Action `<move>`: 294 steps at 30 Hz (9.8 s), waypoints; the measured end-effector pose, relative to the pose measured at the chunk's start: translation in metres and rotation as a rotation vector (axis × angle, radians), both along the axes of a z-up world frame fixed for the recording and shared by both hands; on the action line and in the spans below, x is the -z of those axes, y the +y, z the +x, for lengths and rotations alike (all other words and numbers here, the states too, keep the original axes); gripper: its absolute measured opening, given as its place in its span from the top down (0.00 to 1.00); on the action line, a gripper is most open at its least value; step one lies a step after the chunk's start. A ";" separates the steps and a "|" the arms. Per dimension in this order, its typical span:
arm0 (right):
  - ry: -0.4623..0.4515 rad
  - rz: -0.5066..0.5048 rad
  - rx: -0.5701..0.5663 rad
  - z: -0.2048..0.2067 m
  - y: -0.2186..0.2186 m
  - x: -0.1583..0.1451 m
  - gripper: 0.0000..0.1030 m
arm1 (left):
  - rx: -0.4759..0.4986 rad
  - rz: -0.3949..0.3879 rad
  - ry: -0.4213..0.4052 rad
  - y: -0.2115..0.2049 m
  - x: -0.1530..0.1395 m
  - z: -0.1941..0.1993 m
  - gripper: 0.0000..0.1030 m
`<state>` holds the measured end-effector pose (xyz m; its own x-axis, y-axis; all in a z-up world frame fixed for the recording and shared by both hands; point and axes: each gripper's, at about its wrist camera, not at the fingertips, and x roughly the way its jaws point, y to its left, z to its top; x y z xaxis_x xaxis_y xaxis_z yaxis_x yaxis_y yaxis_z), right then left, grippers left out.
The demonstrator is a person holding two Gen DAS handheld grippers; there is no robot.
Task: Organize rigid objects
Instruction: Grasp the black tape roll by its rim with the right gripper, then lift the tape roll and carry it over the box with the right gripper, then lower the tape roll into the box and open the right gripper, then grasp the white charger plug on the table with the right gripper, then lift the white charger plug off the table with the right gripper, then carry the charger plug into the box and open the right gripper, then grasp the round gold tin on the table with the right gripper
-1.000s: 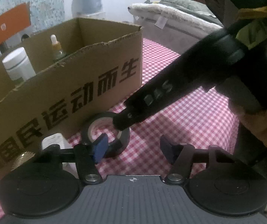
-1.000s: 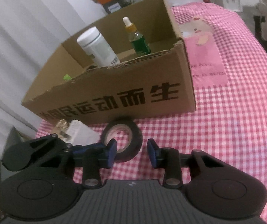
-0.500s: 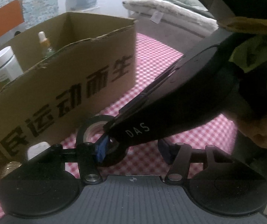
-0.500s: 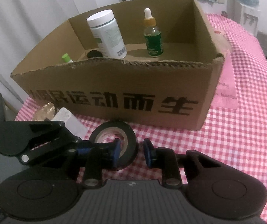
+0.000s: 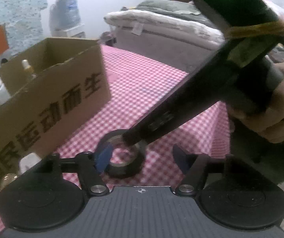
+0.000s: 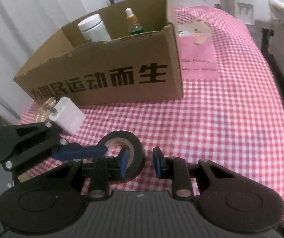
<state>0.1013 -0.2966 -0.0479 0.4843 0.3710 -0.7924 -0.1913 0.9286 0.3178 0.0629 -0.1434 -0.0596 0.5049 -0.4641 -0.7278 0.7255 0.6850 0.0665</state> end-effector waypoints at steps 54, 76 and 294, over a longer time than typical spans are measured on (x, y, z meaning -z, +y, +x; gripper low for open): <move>-0.316 -0.106 -0.178 0.052 0.050 -0.132 0.77 | -0.225 -0.086 -0.153 0.036 -0.101 0.074 0.36; -0.032 -0.335 -0.346 0.219 0.064 -0.065 0.78 | -0.317 -0.153 0.211 0.027 -0.048 0.201 0.36; -0.086 0.373 -0.006 0.122 0.045 -0.112 0.31 | -0.387 -0.081 -0.015 0.106 -0.113 0.100 0.00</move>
